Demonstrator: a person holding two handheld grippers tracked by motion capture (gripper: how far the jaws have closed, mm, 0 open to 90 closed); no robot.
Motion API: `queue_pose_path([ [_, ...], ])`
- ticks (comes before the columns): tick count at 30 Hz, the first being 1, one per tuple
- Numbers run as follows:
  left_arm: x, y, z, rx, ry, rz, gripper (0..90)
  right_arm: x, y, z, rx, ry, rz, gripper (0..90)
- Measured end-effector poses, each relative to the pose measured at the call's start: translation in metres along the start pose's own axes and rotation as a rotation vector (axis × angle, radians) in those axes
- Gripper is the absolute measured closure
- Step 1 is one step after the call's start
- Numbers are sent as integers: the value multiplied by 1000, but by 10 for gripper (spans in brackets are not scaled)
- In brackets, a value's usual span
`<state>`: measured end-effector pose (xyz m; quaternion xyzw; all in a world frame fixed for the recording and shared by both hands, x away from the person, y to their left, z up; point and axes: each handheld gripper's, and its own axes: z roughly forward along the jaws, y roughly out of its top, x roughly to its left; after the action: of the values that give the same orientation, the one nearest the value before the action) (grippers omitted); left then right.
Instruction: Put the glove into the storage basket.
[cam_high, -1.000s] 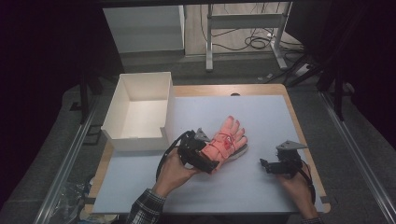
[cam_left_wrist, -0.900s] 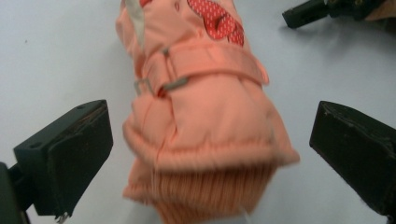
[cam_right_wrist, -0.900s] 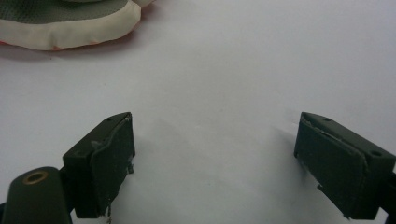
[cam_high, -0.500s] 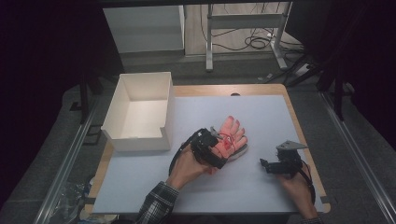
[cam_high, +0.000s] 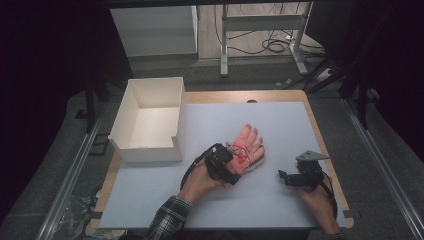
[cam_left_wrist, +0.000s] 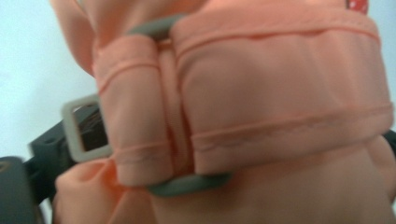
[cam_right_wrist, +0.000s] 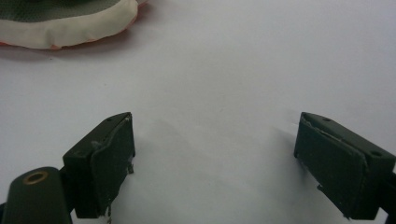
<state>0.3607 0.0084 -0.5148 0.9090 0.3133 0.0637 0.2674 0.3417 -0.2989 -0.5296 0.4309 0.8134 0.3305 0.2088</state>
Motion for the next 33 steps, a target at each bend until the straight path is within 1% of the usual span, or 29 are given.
queue_pose_path([
  [1, 0, -1, 1, 3, -10, 2, 52, 0, 0, 0, 0, 0, 0, 125],
  [3, 0, -3, 3, 7, -7, 9, 84, 0, 0, 0, 0, 0, 0, 125],
  [4, -1, -3, 3, 15, 3, 21, 116, 0, 0, 0, 0, 0, 0, 125],
  [5, -1, -3, 3, 15, 3, 21, 131, 0, 0, 0, 0, 0, 0, 125],
  [6, -3, -2, 3, 28, 17, 36, 150, 0, 0, 0, -1, 0, 0, 125],
  [7, -5, -2, 3, 31, 27, 42, 167, 0, 0, 0, -1, 0, 0, 125],
  [9, -6, -1, 2, 38, 32, 49, 201, 0, 0, 0, -1, -1, 0, 125],
  [11, -8, 0, 1, 44, 40, 64, 251, 0, 0, 0, -1, -1, 0, 125],
  [13, -10, 1, -1, 50, 39, 75, 314, 0, 0, 0, -1, -1, -1, 125],
  [15, -10, 2, -2, 54, 35, 84, 350, 0, 0, 0, -1, -1, -1, 125],
  [17, -10, 2, -4, 42, 29, 86, 390, 0, 0, 0, -1, -1, -1, 125],
  [18, -9, 1, -5, 32, 21, 81, 417, 0, 0, 0, -1, -1, -1, 125],
  [19, -9, 1, -5, 32, 21, 81, 440, 0, 0, 0, -1, -1, -1, 125],
  [20, -5, -3, -7, 4, -1, 69, 459, 0, 0, 0, -1, -1, -1, 125],
  [21, -3, -4, -8, -8, -13, 60, 474, 0, 0, 0, -1, -1, -1, 125],
  [23, -2, -5, -10, -16, -23, 49, 494, 0, 0, 0, -1, -1, 0, 125],
  [24, -2, -4, -10, -14, -23, 51, 499, 0, 0, 0, -1, 0, -1, 125],
  [29, -4, 3, -13, 19, -9, 66, 503, 0, 0, 0, -1, -1, -1, 125],
  [33, -2, 4, -15, 12, -11, 56, 503, 0, 0, 0, 0, 0, 0, 125],
])
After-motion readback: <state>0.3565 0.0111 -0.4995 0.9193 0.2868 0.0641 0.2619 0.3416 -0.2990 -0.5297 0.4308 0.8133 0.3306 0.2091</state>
